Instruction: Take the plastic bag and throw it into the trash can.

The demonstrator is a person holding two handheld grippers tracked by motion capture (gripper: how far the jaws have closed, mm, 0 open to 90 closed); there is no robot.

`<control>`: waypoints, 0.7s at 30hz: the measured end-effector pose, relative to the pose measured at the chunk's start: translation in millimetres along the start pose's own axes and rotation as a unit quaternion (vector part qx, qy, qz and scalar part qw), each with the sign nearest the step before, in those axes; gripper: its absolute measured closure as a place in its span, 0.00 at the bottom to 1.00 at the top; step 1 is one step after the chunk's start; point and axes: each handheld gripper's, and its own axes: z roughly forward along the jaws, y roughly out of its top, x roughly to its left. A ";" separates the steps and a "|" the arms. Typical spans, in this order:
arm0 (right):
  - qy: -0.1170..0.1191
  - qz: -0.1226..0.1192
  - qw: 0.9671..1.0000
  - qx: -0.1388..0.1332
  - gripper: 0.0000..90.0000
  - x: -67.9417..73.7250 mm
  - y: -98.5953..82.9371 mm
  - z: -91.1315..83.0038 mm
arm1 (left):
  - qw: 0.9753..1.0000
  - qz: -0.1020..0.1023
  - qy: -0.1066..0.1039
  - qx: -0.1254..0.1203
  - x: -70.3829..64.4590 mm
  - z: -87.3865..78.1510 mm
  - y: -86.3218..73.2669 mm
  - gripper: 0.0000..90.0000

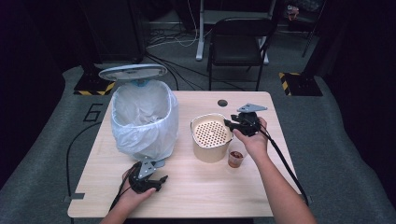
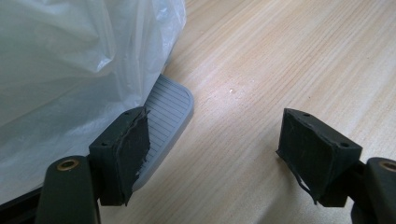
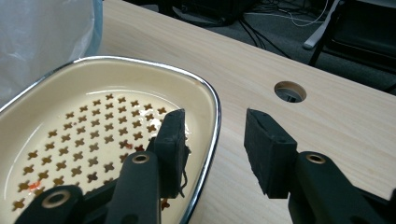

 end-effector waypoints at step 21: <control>0.030 0.022 0.999 0.034 0.87 4.0 -11.6 12.7 | 1.000 0.000 0.000 0.000 -0.1 0.1 0.0 0.27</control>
